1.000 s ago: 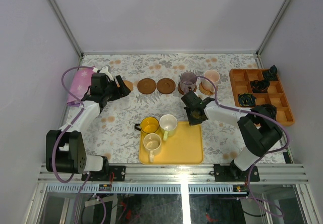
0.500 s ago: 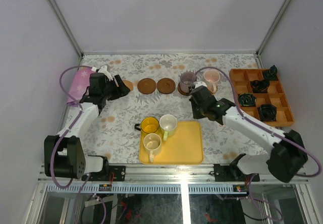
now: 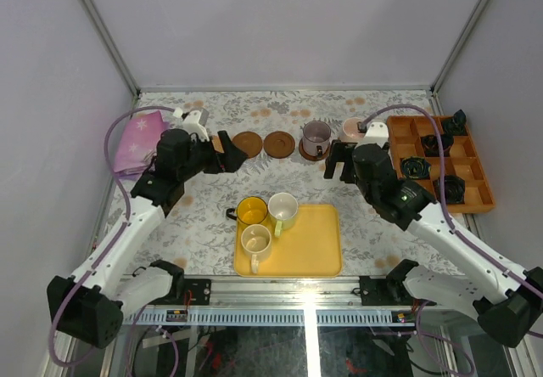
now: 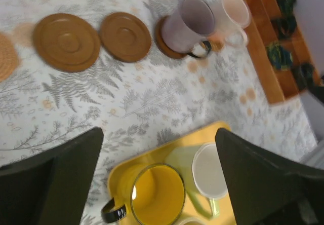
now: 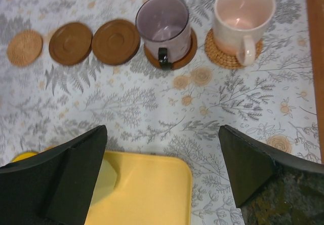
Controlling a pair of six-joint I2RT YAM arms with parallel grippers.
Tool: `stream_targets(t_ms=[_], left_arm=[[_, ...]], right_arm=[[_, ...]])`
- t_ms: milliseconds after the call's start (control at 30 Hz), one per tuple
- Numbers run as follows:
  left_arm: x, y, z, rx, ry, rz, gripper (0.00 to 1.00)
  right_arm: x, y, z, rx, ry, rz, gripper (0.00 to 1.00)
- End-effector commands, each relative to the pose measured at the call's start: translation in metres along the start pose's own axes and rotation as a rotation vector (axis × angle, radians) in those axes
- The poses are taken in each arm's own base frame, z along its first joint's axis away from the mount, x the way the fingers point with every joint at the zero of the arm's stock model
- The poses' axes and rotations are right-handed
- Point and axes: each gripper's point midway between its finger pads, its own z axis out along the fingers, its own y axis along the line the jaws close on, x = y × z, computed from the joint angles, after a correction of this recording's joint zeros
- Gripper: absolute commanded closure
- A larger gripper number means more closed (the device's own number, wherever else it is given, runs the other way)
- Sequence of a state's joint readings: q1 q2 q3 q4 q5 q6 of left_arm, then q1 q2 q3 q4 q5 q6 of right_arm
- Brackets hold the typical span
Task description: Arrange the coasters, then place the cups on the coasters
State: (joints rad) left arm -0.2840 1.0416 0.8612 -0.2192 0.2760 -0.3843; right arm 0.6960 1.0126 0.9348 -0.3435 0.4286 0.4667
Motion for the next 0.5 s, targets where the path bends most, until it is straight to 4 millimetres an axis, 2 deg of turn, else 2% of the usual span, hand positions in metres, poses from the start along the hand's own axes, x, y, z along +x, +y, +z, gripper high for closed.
stream_targets(t_ms=[0,100,200,333,467], left_arm=[[-0.004,-0.058,-0.017,0.121,-0.019,0.134,0.00],[0.004,-0.085,-0.022,0.185,-0.019,0.204,0.00],[0.018,-0.098,-0.019,0.193,0.012,0.208,0.00],[0.049,-0.113,-0.010,0.178,0.120,0.210,0.00],[0.086,-0.122,-0.004,0.091,0.240,0.292,0.00]], right_arm=[[-0.023,-0.025,-0.007,0.126,-0.172,0.132,0.01],[-0.022,-0.021,-0.012,0.054,-0.201,0.096,0.01],[-0.025,-0.020,-0.017,0.021,-0.246,0.120,0.01],[-0.021,-0.023,-0.017,0.026,-0.249,0.120,0.05],[-0.008,-0.025,-0.011,0.050,-0.189,0.105,0.07]])
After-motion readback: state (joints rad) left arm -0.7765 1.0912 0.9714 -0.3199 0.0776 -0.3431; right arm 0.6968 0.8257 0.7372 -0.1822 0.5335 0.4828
